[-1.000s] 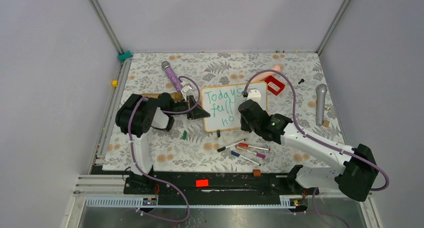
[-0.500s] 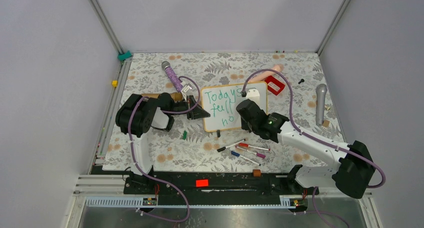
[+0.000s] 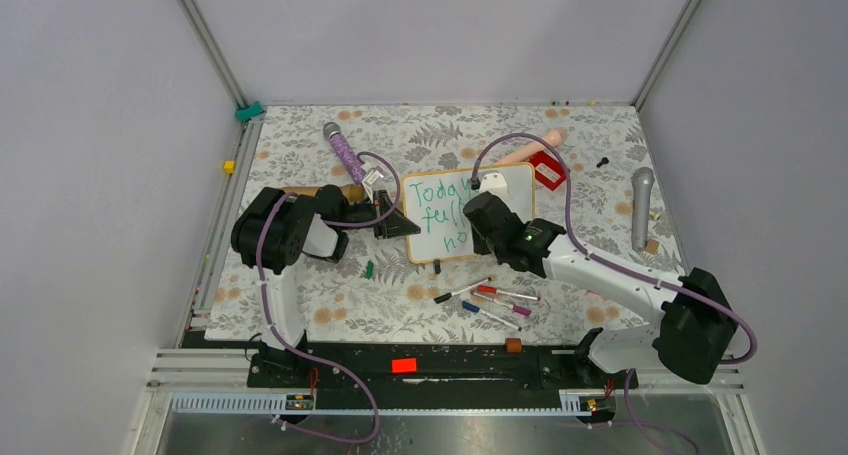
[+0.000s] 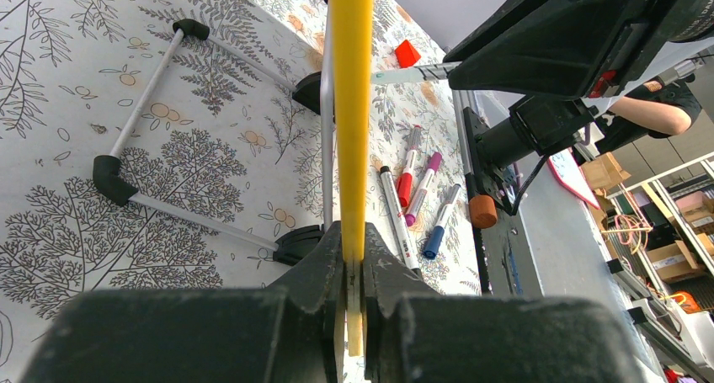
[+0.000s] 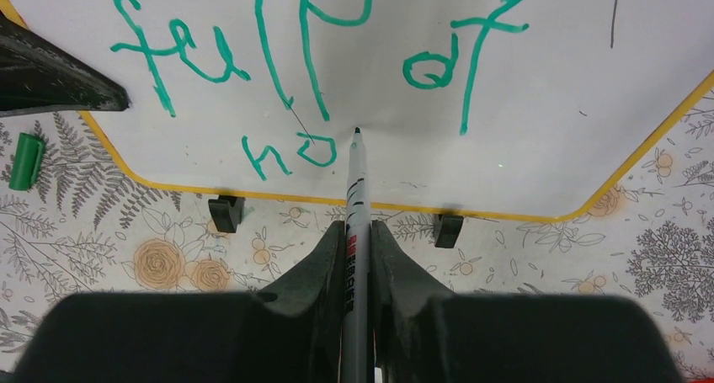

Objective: Write a sentence on the whiteboard

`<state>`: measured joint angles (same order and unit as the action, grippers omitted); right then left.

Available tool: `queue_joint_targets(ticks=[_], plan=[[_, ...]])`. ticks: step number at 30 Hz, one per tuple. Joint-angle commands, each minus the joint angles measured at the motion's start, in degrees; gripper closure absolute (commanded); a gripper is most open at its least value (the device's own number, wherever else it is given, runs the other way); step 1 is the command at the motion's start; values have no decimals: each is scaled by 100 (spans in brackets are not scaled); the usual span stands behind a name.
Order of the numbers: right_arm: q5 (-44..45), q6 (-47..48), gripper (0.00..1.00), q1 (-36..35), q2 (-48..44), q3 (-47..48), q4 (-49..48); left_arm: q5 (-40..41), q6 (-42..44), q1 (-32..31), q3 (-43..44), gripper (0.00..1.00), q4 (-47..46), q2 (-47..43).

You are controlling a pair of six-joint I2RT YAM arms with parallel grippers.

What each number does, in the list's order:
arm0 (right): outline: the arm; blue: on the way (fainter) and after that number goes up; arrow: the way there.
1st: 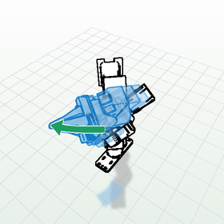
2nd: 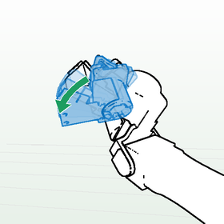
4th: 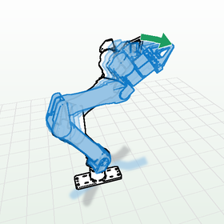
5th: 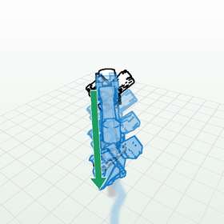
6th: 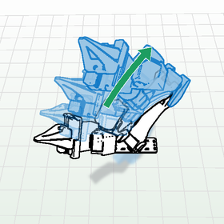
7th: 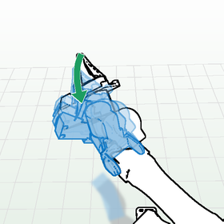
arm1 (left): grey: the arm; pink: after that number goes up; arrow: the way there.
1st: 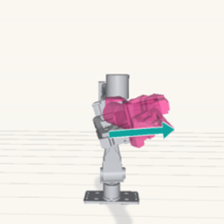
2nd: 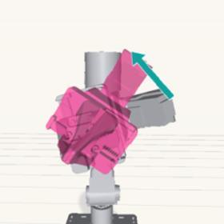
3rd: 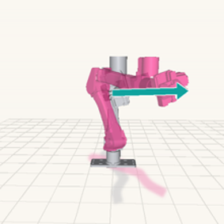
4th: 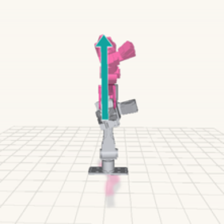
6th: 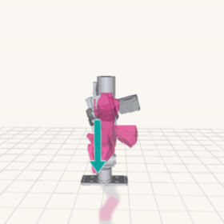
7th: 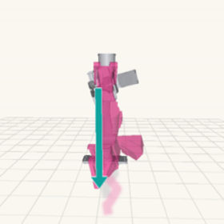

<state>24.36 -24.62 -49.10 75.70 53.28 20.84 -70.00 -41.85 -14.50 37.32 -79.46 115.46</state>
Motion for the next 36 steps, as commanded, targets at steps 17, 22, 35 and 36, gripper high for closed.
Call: queue_joint_targets(ticks=[17,22,35,36], plan=[[-194,-337,100,32,491,31,71,-61,11,-8,109,100,-533,-49],[-330,-470,100,32,451,-132,77,-64,10,-8,109,100,-535,-39],[-276,-238,100,32,-10,132,69,-72,18,-4,102,100,-540,-27],[-266,-177,100,37,-45,183,67,-67,18,-8,104,100,-540,-21]])
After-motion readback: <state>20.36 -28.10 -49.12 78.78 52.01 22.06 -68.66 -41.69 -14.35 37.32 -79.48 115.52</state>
